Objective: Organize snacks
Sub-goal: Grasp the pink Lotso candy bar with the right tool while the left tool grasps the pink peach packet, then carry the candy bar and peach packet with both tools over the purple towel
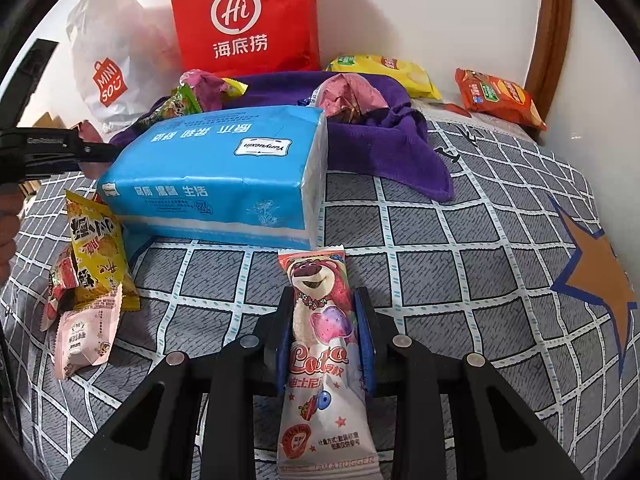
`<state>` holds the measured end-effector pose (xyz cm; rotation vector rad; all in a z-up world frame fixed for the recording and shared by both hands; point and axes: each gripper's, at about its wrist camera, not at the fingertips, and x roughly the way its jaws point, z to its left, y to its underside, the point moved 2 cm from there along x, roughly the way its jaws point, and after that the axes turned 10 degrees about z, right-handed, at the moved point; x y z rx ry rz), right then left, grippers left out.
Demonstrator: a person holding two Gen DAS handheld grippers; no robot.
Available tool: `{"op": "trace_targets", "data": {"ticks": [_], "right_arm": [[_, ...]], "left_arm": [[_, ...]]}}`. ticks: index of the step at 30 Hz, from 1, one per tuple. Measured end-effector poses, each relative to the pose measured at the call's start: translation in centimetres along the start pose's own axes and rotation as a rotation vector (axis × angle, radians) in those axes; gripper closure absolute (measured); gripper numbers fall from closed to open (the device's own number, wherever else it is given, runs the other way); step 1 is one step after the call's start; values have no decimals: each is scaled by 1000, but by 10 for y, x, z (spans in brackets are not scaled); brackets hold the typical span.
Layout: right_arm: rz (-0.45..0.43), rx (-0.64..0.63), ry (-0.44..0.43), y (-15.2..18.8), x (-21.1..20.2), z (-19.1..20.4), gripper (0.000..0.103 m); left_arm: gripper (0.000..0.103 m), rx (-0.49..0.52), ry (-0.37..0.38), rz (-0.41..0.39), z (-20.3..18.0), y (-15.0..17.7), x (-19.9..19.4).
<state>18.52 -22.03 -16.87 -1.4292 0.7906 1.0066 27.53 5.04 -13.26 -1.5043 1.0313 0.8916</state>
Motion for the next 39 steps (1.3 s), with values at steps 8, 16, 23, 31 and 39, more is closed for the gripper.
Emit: {"op": "trace_targets", "data": {"ticks": [8,16,23,31,39], "right_arm": [[-2,23,13,1,-2,-2,76],[-31,30,5,-1,-25,2,77],[-72,18,26,-8,-48,7,77],[-120,23,19,-28,-73,14,77],[-176,18,15,-53,-100,19,77]], "left_arm": [[65,3,30,-13,3,13,-22],[65,6,40,-34,12,27,-46],[65,5,43,-32,20,39,-62],[65,36,60,-72,8,39,-91],[65,71,94,-88,-13,22,-107]]}}
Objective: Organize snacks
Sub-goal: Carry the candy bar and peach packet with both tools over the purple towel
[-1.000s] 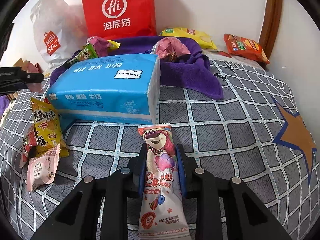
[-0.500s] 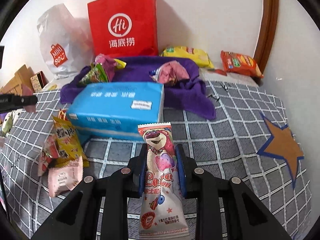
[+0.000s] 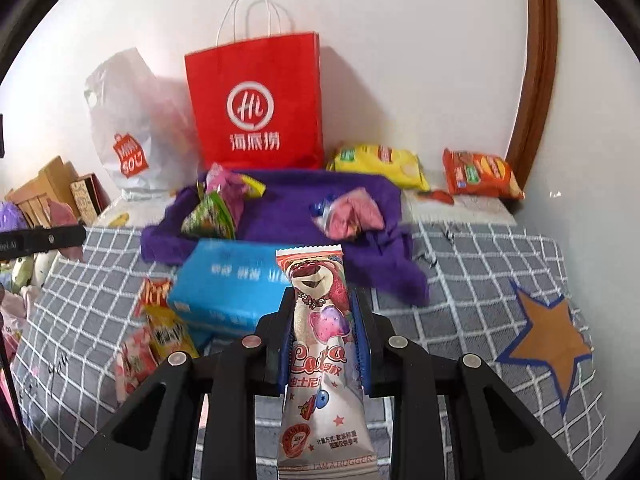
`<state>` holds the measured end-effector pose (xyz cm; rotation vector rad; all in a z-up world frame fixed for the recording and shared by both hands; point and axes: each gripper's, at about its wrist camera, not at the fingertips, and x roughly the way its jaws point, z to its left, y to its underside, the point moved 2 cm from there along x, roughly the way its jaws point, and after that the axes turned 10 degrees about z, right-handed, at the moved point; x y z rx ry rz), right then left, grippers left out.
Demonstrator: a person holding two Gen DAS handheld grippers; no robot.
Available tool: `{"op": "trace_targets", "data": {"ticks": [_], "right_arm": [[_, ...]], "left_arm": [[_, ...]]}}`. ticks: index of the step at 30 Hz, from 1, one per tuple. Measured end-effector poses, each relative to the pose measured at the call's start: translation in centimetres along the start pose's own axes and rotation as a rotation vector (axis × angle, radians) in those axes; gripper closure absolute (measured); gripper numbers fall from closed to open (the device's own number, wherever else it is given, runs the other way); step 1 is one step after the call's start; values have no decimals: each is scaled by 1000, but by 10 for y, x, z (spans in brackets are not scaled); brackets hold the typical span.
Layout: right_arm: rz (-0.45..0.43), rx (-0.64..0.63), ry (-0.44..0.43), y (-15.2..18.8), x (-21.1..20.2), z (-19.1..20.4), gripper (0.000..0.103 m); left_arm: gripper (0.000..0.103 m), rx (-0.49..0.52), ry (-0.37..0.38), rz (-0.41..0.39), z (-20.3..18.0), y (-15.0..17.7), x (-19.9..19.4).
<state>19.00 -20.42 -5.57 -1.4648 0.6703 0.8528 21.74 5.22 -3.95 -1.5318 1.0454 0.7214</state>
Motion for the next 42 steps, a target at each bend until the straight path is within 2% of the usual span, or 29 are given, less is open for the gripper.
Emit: {"op": "trace_targets", "data": {"ticks": [14,29,37,42], "right_arm": [[-64,-9,-2,-78,-6,4,77],[-88,-28,-24,-154,26,4,77],[-78,-33,-49,-173,58,5,77],[-33,-31,-63,-174,89,3,77]], "left_arm": [[65,43,9,-22,-25,-50,-5],[65,76,-11,-13,-35,-115,26],[65,71,9,7,-33,-143,54],[65,62,29,21,-24,-149,75]]}}
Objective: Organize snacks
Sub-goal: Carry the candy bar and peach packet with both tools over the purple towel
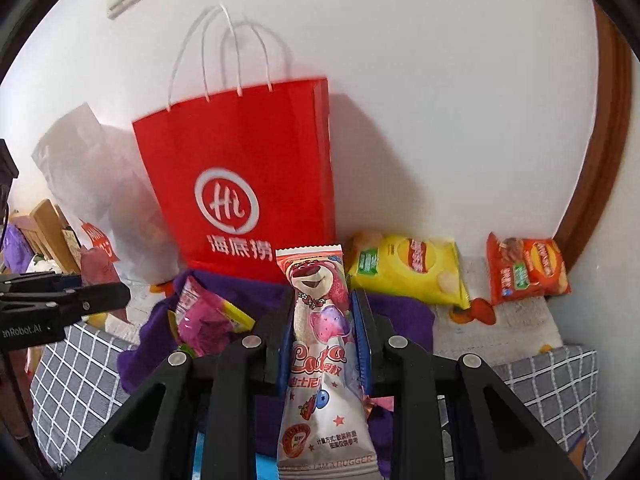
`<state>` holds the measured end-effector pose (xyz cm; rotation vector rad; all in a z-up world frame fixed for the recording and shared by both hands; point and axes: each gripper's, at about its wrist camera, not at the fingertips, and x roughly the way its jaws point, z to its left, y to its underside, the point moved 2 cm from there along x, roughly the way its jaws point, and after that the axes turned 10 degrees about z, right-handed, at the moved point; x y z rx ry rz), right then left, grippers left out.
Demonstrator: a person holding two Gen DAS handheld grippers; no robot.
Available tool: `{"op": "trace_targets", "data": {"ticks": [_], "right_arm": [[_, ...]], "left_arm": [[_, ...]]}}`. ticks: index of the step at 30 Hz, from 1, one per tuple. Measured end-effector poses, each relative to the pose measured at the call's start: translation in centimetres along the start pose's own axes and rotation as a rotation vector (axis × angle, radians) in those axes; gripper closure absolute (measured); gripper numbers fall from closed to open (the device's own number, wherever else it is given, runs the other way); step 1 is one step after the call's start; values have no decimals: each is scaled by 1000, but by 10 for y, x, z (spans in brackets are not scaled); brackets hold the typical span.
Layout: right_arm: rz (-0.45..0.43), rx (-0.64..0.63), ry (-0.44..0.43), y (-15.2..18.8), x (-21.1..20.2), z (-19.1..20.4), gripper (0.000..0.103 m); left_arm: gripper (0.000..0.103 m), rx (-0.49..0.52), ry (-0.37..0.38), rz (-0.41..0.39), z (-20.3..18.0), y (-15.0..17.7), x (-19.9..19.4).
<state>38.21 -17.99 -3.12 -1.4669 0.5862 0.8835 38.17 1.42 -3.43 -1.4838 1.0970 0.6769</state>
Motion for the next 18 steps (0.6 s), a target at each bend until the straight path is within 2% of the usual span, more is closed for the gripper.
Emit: {"op": "trace_targets", "data": {"ticks": [9,18], "right_arm": [[60,8,-5,6,32,-13,77],[152,-24,-58,16,60,-5,77]], "left_arm": [[65,-79,23,37,38,-7,22],[65,-93,30,70,46,-6,31]]}}
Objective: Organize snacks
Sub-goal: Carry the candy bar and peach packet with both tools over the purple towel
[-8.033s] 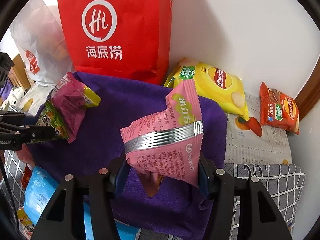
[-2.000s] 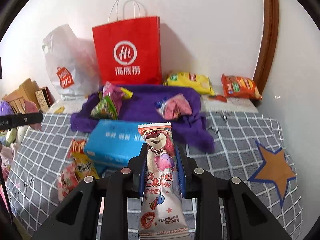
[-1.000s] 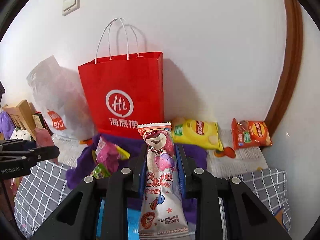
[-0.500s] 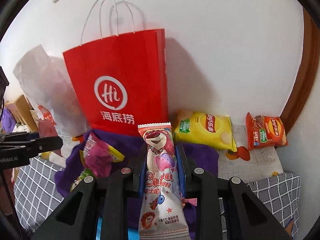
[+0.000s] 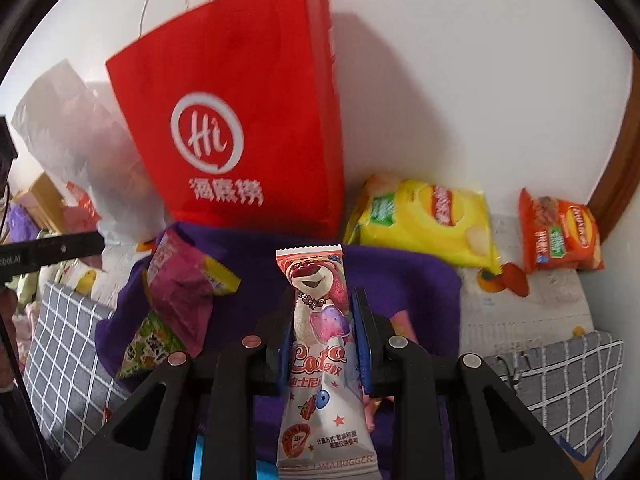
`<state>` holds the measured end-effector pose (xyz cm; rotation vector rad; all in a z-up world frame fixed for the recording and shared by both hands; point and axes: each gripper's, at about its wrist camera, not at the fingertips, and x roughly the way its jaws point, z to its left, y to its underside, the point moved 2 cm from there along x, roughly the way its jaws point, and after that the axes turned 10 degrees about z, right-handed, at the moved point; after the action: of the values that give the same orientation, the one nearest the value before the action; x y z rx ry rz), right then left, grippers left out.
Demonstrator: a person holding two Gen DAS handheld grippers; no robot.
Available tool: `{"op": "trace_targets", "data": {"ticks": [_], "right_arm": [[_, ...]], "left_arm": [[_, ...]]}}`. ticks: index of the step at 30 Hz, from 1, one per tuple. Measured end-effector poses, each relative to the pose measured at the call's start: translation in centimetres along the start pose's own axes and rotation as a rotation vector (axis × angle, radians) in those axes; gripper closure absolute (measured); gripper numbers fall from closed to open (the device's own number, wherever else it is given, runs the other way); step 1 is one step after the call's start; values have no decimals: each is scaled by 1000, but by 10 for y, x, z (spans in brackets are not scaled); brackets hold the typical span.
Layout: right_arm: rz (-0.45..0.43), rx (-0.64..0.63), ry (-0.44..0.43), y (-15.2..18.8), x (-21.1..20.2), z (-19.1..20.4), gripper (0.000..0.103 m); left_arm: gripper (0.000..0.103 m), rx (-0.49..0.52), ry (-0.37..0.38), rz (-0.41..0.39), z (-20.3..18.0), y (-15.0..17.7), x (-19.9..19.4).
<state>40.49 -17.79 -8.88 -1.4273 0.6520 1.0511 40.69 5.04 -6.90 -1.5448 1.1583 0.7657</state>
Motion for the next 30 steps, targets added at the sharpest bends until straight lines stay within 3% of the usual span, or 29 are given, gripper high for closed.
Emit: {"op": "trace_targets", "data": {"ticks": [23,30], "right_arm": [[164,-28,43,10,48,1,76],[163,-9,51,8,50,-5,72]], "left_arm": [[65,44,-31,126,-13,7,40],[65,60,-26,155,-23,10,50]]}}
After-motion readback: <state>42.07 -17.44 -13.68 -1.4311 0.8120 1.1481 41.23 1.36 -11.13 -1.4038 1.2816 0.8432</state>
